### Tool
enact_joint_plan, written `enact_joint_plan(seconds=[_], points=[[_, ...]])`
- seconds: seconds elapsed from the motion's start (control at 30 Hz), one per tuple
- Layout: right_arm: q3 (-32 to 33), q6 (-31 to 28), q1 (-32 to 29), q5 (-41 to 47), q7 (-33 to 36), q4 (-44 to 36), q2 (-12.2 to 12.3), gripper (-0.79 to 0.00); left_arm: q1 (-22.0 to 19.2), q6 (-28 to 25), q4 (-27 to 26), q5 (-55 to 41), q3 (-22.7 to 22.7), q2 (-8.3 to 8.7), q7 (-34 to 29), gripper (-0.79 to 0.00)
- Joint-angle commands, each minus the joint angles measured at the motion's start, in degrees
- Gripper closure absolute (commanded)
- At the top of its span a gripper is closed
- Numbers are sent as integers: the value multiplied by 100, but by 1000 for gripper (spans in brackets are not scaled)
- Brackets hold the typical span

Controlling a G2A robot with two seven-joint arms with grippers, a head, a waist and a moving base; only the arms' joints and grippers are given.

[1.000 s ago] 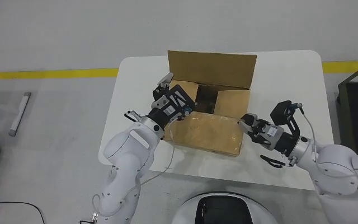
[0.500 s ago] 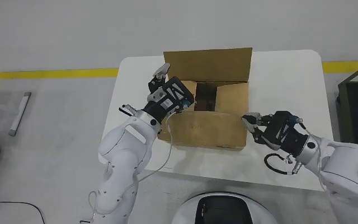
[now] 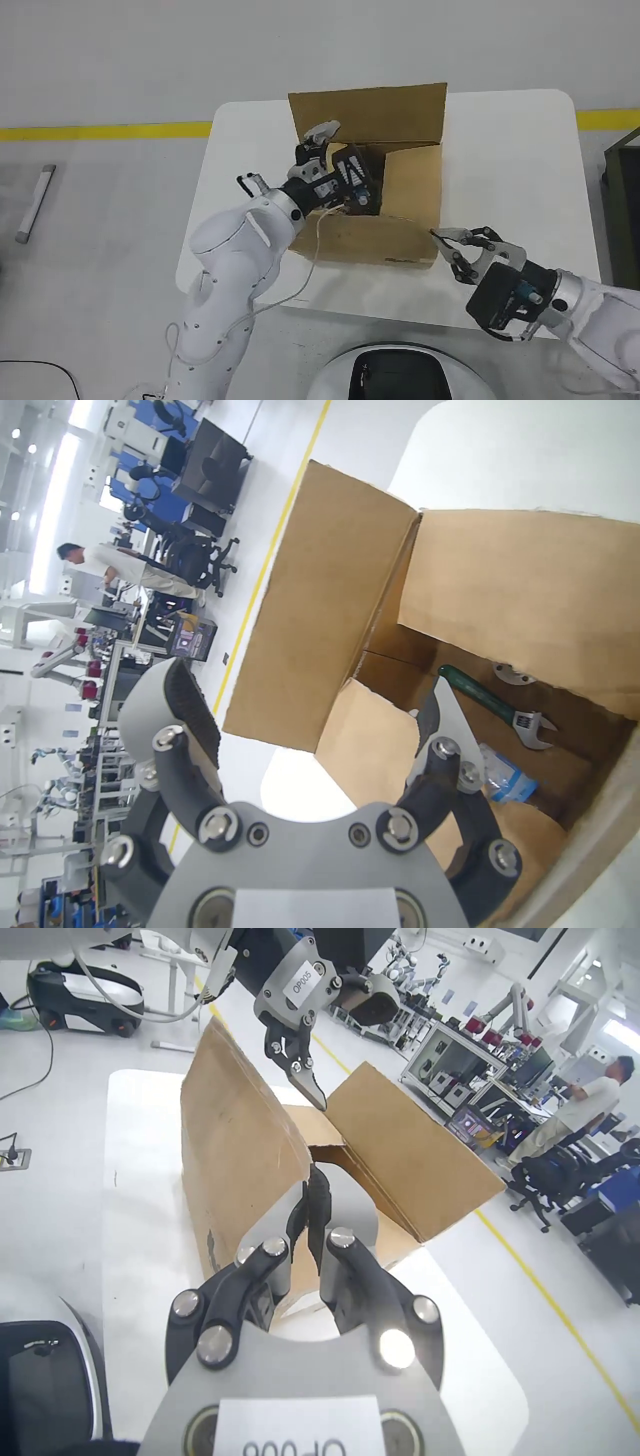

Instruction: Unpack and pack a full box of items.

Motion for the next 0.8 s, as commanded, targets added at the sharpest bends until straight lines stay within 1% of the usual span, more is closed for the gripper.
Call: enact_joint_plan(seconds=[0.0, 0.1, 0.2, 0.23, 0.27, 0.3, 0.33, 0.37, 0.4, 0.43, 0.47, 0.5, 0.53, 0.57, 0.6, 0.63, 0.67, 0.73, 0.77], points=[[-4, 110, -70, -110, -145, 13, 7, 0, 52, -232, -120, -137, -14, 14, -115, -785], [30, 297, -150, -55, -253, 45, 9, 0, 116, -603, -210, -406, -48, 37, -266, -785], [88, 492, -184, 271, -271, 89, 1, -3, 127, -954, -217, -515, -59, 68, -362, -785], [129, 583, -174, 371, -241, 90, -2, -43, 119, -1001, -230, -542, -77, 76, -359, -785], [147, 614, -171, 457, -196, 84, -2, -212, 122, -1024, -242, -611, -95, 81, -342, -785], [158, 693, -181, 674, -170, 104, -10, -320, 120, -1071, -257, -667, -108, 88, -360, -785], [210, 897, -172, 914, -120, 117, -23, -551, 115, -1101, -286, -716, -119, 93, -377, -785], [225, 1045, -174, 1219, -63, 121, -37, -693, 114, -1121, -303, -764, -127, 98, -398, -785], [260, 1191, -171, 1501, 54, 135, -47, -686, 108, -1145, -327, -807, -131, 103, -420, -785], [322, 1379, -148, 1681, 237, 161, -55, -628, 106, -1127, -346, -860, -142, 106, -429, -785], [346, 1552, -106, 1881, 332, 161, -65, -606, 101, -1136, -357, -890, -138, 111, -454, -785], [359, 1719, -79, 2088, 468, 219, -74, -425, 87, -1142, -367, -913, -136, 115, -468, -785], [368, 1853, -44, 2195, 663, 258, -78, -366, 82, -1129, -365, -935, -134, 119, -478, -785], [356, 1860, 22, 2230, 770, 239, -75, -332, 72, -1157, -364, -942, -121, 125, -490, -785], [321, 1858, 54, 2334, 815, 268, -76, -225, 65, -1146, -358, -953, -123, 130, -497, -785], [280, 1948, 63, 2576, 848, 315, -87, -209, 64, -1129, -357, -962, -121, 134, -503, -785], [278, 1944, 98, 2565, 935, 311, -83, -215, 70, -1143, -349, -989, -112, 140, -497, -785], [242, 1686, 132, 2297, 1062, 314, -57, -265, 77, -1148, -346, -1008, -116, 153, -512, -785], [241, 1617, 130, 2172, 1132, 355, -47, -332, 82, -1179, -349, -1011, -109, 160, -526, -785]])
